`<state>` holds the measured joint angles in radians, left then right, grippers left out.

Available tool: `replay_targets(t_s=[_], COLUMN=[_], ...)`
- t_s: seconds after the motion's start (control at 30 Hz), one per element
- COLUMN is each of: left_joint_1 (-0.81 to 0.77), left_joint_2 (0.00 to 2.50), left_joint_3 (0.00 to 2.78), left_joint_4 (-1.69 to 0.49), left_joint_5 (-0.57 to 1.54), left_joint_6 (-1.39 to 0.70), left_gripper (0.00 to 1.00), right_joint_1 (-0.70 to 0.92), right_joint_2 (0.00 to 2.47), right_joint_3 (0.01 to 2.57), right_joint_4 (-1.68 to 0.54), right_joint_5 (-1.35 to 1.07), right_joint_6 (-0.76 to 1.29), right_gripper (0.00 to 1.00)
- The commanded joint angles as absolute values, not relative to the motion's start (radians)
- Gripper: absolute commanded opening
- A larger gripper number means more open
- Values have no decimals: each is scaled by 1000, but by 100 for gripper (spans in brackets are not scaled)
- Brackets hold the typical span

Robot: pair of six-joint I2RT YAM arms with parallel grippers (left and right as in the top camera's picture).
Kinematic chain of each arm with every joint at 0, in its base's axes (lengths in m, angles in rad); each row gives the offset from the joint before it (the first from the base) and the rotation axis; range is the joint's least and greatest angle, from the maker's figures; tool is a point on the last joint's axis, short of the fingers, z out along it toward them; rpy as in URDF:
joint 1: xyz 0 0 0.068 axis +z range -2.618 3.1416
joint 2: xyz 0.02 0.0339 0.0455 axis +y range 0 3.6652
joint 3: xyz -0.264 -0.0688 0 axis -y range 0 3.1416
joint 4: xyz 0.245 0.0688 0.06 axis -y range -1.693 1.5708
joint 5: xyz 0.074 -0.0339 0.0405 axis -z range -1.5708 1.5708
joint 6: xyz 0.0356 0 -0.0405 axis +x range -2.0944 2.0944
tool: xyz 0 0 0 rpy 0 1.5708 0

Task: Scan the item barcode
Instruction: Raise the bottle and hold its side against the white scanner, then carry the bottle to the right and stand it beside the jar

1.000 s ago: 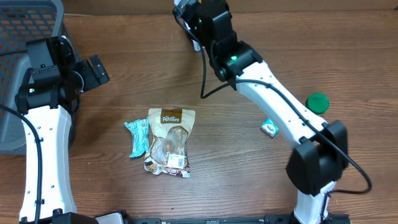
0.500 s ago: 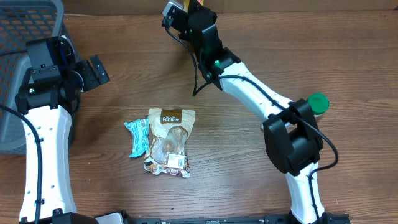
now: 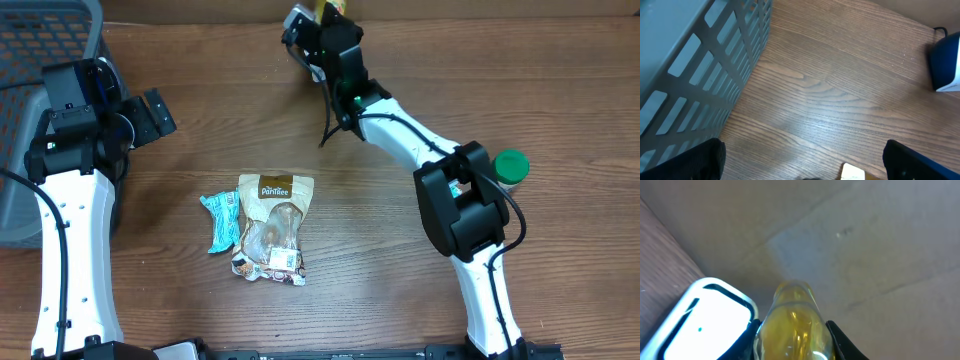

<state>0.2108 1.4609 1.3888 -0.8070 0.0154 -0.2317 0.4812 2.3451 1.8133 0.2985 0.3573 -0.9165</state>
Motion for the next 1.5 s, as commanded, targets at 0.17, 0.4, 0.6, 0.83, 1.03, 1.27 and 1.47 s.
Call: replay_targets(t_s=[0.17, 0.4, 0.6, 0.83, 1.03, 1.27, 1.47], left_joint_1=[209, 209, 209, 209, 209, 209, 209], left_joint_2=[1455, 1455, 1455, 1455, 1455, 1455, 1455], left_joint_3=[1411, 1411, 1411, 1411, 1411, 1411, 1411], left_joint_4=[-807, -807, -807, -807, -807, -807, -807], left_joint_5=[16, 16, 16, 16, 16, 16, 16], left_joint_6=[-213, -213, -213, -213, -213, -213, -213], left_gripper=[99, 100, 100, 100, 100, 100, 99], right_joint_1=[470, 452, 391, 263, 153, 96, 94], right_joint_2=[2215, 1986, 1834, 1810, 1810, 1810, 1810], right_joint_3=[1834, 1834, 1834, 1834, 1813, 1762, 1688], right_joint_4=[184, -174, -605, -1019, -1222, -1347, -1348], right_joint_5=[349, 346, 318, 132, 31, 31, 31], right_joint_6=[-623, -404, -175, 11, 153, 191, 191], right_gripper=[4, 4, 4, 4, 4, 5, 5])
